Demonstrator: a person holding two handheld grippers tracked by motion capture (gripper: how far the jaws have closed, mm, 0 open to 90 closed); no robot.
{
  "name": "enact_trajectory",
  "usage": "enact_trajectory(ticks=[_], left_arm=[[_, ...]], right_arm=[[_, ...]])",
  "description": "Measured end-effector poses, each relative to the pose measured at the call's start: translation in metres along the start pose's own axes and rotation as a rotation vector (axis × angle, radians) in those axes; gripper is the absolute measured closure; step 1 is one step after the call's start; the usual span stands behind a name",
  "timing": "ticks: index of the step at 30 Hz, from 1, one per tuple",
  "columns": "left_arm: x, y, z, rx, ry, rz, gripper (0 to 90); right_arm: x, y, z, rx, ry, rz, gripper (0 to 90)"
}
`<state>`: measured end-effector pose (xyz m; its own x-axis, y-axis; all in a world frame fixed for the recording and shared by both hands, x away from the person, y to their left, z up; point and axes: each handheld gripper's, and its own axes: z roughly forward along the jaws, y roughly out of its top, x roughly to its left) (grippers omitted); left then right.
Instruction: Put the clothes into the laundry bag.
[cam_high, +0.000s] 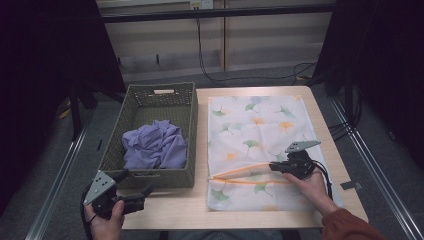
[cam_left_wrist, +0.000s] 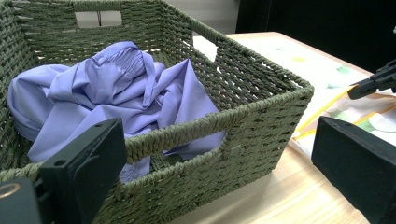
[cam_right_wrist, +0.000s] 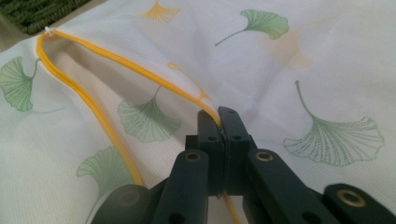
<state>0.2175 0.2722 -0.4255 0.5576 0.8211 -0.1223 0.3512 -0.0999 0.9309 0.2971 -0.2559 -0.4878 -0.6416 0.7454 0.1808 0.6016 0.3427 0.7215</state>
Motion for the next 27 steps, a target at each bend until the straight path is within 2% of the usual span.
enact_trajectory(ticks=[2, 7, 15, 18, 27], left_arm=[[0.0, 0.0, 0.0, 0.004, -0.003, 0.002, 3.3], [0.001, 0.0, 0.0, -0.001, -0.004, -0.018, 3.4], [0.002, 0.0, 0.0, -0.001, -0.012, -0.026, 3.4], [0.001, 0.0, 0.0, 0.0, -0.004, -0.024, 3.4], [0.001, 0.0, 0.001, 0.007, -0.016, -0.013, 3.4]], right_arm=[[0.0, 0.002, -0.002, -0.033, -0.002, -0.011, 89.2], [0.001, 0.004, -0.005, -0.065, -0.011, 0.002, 89.2], [0.003, 0.008, -0.012, -0.12, -0.02, 0.001, 89.3], [0.002, 0.01, -0.015, -0.139, -0.02, 0.003, 89.3], [0.002, 0.019, -0.022, -0.21, -0.024, 0.022, 89.3]])
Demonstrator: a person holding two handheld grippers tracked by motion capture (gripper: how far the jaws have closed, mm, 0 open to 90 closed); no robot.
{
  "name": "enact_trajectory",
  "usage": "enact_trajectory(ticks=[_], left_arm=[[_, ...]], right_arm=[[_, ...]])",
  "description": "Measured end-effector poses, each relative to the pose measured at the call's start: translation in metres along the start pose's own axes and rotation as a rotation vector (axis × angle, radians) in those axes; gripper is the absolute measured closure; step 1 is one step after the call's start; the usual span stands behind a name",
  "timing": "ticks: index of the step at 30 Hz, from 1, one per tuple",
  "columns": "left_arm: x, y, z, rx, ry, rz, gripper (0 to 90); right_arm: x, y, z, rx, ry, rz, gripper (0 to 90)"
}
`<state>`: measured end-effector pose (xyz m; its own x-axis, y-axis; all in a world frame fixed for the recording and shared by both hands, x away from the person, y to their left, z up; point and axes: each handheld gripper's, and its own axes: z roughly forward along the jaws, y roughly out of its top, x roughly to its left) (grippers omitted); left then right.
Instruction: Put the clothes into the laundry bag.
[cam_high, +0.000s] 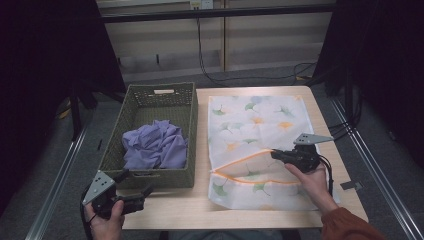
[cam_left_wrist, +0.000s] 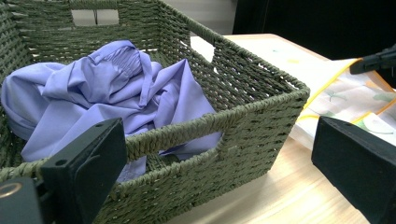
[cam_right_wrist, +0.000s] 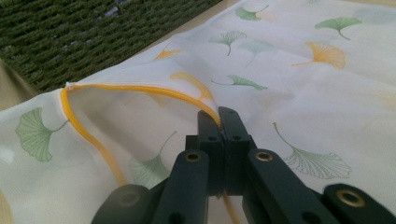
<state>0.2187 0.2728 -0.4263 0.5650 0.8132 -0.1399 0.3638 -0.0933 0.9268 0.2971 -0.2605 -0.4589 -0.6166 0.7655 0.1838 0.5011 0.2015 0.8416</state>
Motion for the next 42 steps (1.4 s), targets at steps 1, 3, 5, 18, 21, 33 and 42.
enact_trajectory(ticks=[1, 3, 5, 18, 21, 33, 42], left_arm=[[0.0, 0.0, 0.0, 0.001, 0.007, 0.0, 3.4], [0.0, 0.0, 0.0, 0.001, 0.006, 0.001, 3.4], [0.0, 0.0, 0.0, -0.001, 0.004, 0.0, 3.4], [0.001, 0.0, 0.001, -0.003, -0.003, 0.0, 3.4], [0.001, 0.0, 0.001, -0.005, -0.008, 0.001, 3.3], [0.002, 0.0, 0.0, -0.016, -0.008, 0.005, 3.2], [0.002, 0.0, 0.0, -0.017, -0.013, 0.007, 3.0]], right_arm=[[0.0, 0.001, 0.0, -0.01, -0.001, 0.001, 89.3], [0.0, 0.003, -0.001, -0.019, 0.0, 0.001, 89.3], [0.001, 0.005, -0.002, -0.03, -0.004, 0.007, 89.3], [0.0, 0.022, -0.005, -0.084, 0.012, 0.027, 89.4], [0.001, 0.028, -0.005, -0.091, 0.011, 0.017, 89.4], [0.005, 0.049, -0.004, -0.14, 0.015, 0.012, 89.4], [0.003, 0.063, -0.01, -0.178, 0.013, -0.001, 89.4]])
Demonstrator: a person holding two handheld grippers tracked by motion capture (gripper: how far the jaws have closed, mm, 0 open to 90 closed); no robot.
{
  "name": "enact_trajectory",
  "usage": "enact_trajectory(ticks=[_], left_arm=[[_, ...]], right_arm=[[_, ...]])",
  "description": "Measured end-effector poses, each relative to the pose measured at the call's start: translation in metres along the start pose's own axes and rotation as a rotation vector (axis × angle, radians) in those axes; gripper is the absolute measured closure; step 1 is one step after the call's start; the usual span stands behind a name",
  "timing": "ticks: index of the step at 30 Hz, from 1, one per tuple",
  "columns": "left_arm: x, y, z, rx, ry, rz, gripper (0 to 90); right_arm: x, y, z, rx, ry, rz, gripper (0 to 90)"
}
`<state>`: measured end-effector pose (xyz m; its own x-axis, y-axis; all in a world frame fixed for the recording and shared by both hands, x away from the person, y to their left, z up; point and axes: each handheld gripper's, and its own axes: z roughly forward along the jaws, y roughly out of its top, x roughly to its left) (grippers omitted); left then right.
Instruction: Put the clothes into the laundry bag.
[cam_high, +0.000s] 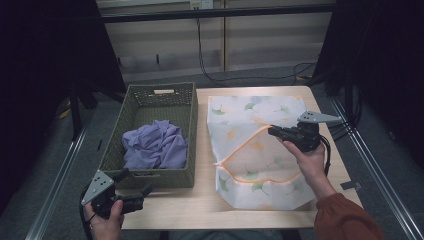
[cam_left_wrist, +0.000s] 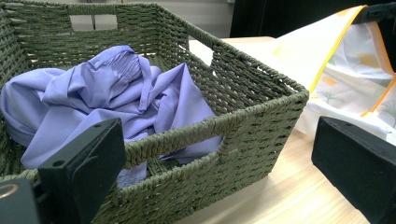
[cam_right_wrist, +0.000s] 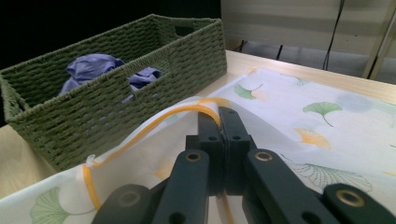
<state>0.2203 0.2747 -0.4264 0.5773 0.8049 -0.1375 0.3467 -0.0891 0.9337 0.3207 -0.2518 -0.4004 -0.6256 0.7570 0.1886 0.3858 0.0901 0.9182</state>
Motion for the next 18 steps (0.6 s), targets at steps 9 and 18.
enact_trajectory(ticks=[9, 18], left_arm=[[0.0, 0.0, 0.0, -0.002, 0.002, 0.0, 3.0], [-0.001, 0.003, 0.0, -0.002, 0.01, 0.006, 3.3]], right_arm=[[0.0, 0.008, 0.003, -0.013, 0.014, -0.01, 89.5], [-0.002, 0.009, 0.005, -0.018, 0.036, -0.011, 89.4]])
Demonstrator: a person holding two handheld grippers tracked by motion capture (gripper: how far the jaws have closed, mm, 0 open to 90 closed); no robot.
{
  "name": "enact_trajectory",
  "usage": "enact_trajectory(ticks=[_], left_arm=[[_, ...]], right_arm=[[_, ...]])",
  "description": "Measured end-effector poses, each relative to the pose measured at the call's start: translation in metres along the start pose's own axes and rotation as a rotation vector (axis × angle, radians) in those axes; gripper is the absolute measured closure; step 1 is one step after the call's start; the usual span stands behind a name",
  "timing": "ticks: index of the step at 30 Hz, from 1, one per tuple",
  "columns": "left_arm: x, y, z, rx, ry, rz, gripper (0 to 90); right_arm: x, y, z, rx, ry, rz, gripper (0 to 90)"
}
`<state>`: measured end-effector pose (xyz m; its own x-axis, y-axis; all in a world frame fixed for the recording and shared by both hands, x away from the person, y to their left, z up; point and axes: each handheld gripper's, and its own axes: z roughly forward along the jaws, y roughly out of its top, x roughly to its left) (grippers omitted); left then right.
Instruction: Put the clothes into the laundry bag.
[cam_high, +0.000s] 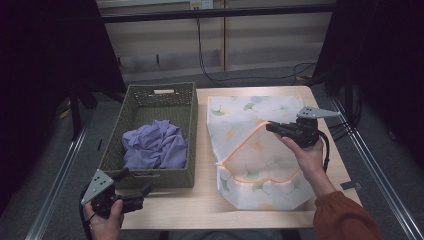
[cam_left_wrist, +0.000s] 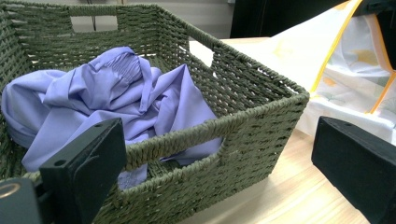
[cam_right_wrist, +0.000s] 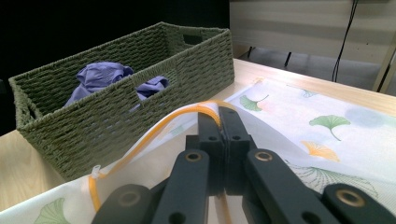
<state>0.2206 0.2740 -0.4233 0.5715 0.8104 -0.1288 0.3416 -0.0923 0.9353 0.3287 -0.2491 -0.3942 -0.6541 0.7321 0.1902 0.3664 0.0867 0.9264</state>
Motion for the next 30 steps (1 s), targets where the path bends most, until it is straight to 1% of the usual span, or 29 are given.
enact_trajectory(ticks=[1, 2, 4, 5, 7, 11, 12, 13, 14, 17, 18, 19, 20, 22, 23, 25, 27, 28, 30], left_arm=[[0.0, 0.002, 0.0, 0.004, 0.001, 0.003, 3.5], [0.0, 0.004, 0.0, 0.004, 0.012, 0.01, 3.5], [0.001, 0.01, 0.0, 0.005, 0.0, 0.02, 4.0], [0.001, 0.013, 0.0, 0.006, 0.002, 0.022, 3.9], [0.004, 0.019, 0.002, 0.015, 0.001, 0.019, 4.0], [0.011, 0.032, 0.005, 0.041, 0.006, 0.03, 4.6], [0.012, 0.036, 0.008, 0.063, 0.017, 0.042, 5.1], [0.012, 0.04, 0.012, 0.112, 0.034, 0.046, 6.9], [0.012, 0.044, 0.015, 0.139, 0.04, 0.047, 8.6], [0.012, 0.052, 0.022, 0.167, 0.026, 0.075, 8.2], [0.013, 0.054, 0.026, 0.167, 0.025, 0.081, 8.2], [0.015, 0.057, 0.029, 0.175, 0.026, 0.092, 8.2], [0.017, 0.059, 0.032, 0.182, 0.027, 0.095, 8.2], [0.022, 0.065, 0.037, 0.172, 0.019, 0.072, 7.7], [0.025, 0.068, 0.039, 0.179, 0.022, 0.074, 7.7], [0.03, 0.074, 0.043, 0.177, 0.009, 0.063, 10.6], [0.034, 0.08, 0.048, 0.196, 0.013, 0.068, 11.3], [0.035, 0.083, 0.049, 0.196, 0.014, 0.069, 11.3], [0.038, 0.09, 0.052, 0.209, 0.018, 0.087, 11.4]], right_arm=[[0.0, 0.0, 0.0, 0.006, 0.002, 0.004, 89.4], [0.0, -0.001, 0.001, 0.011, 0.0, 0.002, 89.4], [0.0, -0.002, 0.002, 0.02, 0.005, 0.002, 89.4], [0.0, -0.002, 0.002, 0.023, 0.005, 0.0, 89.4], [0.0, -0.002, 0.003, 0.027, 0.009, 0.0, 89.4], [-0.001, -0.003, 0.003, 0.031, 0.011, -0.001, 89.4], [-0.001, -0.003, 0.003, 0.032, 0.012, 0.001, 89.4], [-0.001, -0.003, 0.003, 0.033, 0.014, -0.003, 89.4], [-0.001, -0.003, 0.003, 0.033, 0.015, -0.003, 89.4], [-0.001, -0.003, 0.004, 0.033, 0.016, -0.002, 89.4], [-0.001, -0.003, 0.004, 0.033, 0.018, -0.001, 89.4], [-0.001, -0.003, 0.004, 0.036, 0.02, -0.003, 89.4], [-0.002, -0.003, 0.004, 0.035, 0.02, -0.003, 89.4], [-0.002, -0.003, 0.004, 0.037, 0.02, 0.003, 89.4], [-0.002, -0.004, 0.004, 0.038, 0.019, 0.002, 89.4], [-0.002, -0.004, 0.004, 0.036, 0.02, 0.001, 89.4], [-0.002, -0.004, 0.004, 0.038, 0.019, 0.001, 89.4], [-0.002, -0.004, 0.005, 0.041, 0.023, -0.001, 89.4], [-0.001, -0.004, 0.006, 0.042, 0.023, -0.001, 89.4]])
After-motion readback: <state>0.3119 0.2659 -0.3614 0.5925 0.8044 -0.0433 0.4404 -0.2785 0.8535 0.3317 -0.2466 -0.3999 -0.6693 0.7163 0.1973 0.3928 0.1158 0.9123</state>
